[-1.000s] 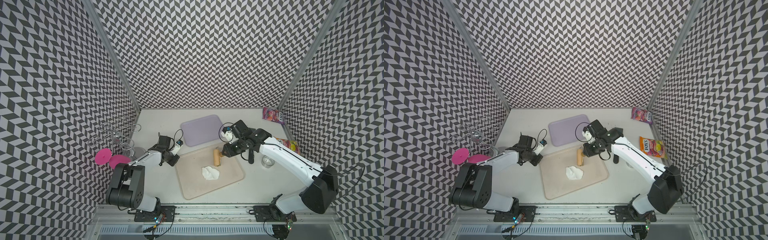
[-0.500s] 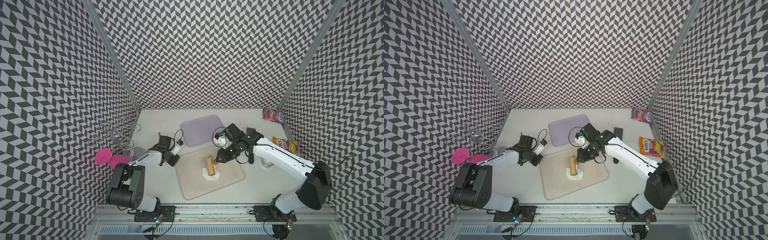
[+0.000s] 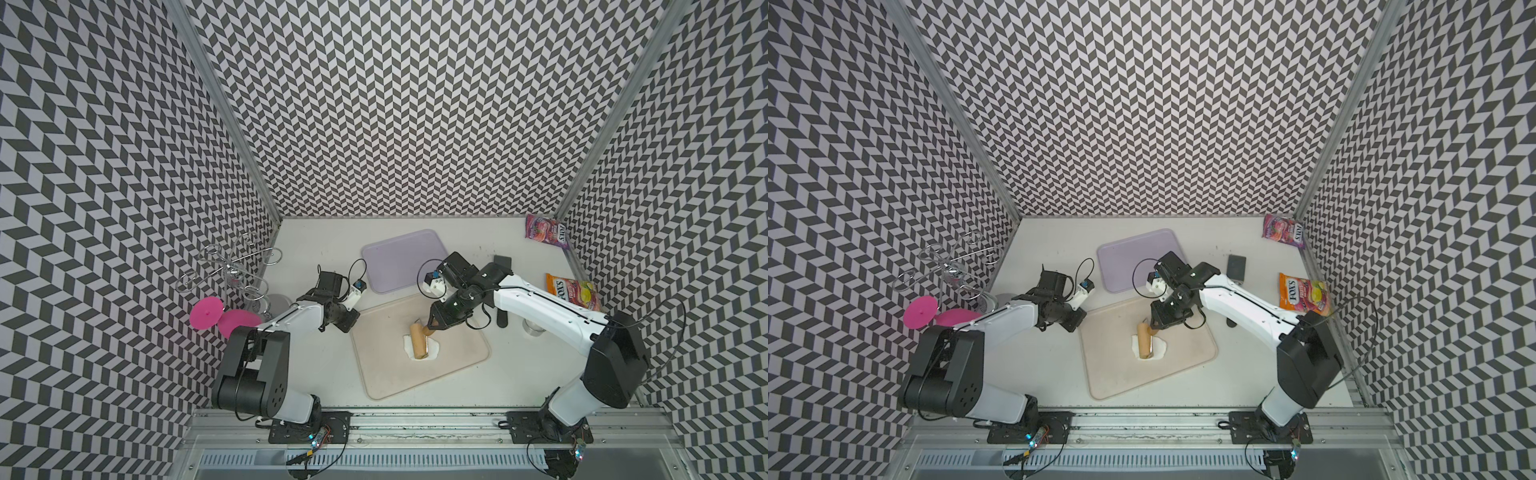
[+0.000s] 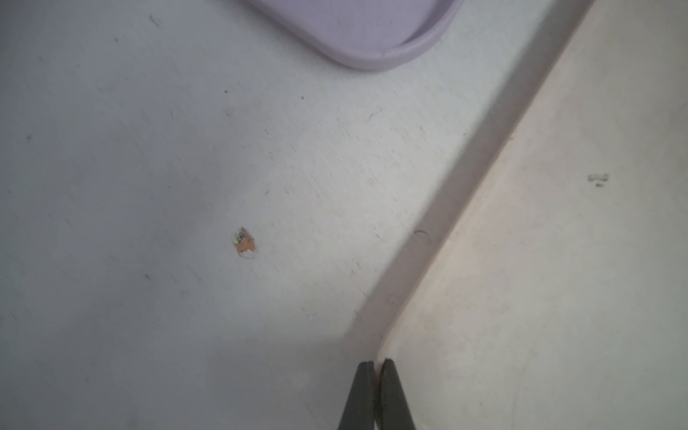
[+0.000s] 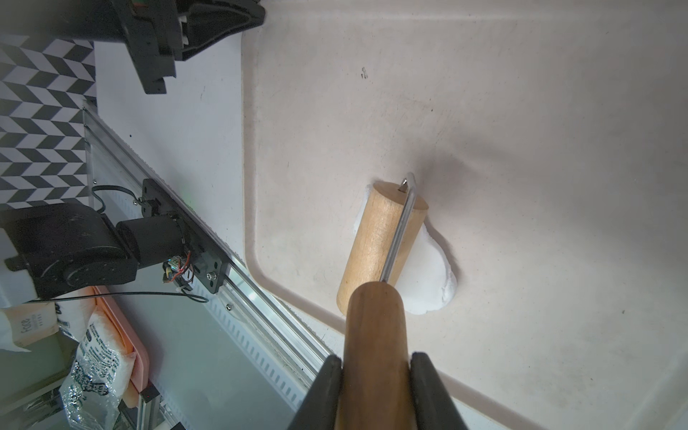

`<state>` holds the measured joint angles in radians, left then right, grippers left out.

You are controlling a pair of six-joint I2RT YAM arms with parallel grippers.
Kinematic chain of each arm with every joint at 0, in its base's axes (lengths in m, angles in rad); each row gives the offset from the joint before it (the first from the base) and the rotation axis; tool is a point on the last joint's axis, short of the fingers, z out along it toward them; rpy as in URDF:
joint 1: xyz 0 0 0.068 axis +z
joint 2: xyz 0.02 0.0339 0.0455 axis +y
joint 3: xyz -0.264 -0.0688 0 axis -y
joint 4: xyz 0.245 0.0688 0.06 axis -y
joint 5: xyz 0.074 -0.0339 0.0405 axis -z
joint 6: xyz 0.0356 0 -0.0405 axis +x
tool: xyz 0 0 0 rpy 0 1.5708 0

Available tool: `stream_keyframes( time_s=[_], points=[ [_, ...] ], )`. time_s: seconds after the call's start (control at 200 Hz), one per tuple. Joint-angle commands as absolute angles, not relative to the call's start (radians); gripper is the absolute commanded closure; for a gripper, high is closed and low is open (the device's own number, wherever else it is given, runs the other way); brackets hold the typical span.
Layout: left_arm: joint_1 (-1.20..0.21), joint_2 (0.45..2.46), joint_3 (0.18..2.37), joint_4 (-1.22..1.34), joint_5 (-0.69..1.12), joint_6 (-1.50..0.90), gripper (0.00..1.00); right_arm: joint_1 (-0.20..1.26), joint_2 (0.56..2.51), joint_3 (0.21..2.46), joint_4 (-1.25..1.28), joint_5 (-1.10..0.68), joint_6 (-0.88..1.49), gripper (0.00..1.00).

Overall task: Roll out the dumpling wrappers from the dough
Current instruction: Flatten out the dough on the work surface.

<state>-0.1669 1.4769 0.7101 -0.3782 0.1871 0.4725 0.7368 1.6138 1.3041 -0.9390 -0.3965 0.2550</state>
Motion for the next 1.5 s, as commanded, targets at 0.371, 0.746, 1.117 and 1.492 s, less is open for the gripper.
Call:
stream_keyframes(
  time_s=[0.371,0.746,1.117,1.492],
  points=[
    [-0.183,1.484,0.712,-0.414,0.186,0.470,1.00,0.786,1.729,1.283,-0.886,-0.240,0.303,1.00],
    [-0.186,1.484,0.711,-0.414,0.187,0.470,1.00,0.807,1.801,1.272,-0.841,-0.227,0.314,1.00],
    [-0.189,1.483,0.709,-0.413,0.186,0.468,1.00,0.818,1.871,1.263,-0.785,-0.263,0.319,1.00],
    [-0.190,1.480,0.707,-0.413,0.184,0.466,1.00,0.819,1.885,1.302,-0.718,-0.398,0.301,1.00]
  ],
)
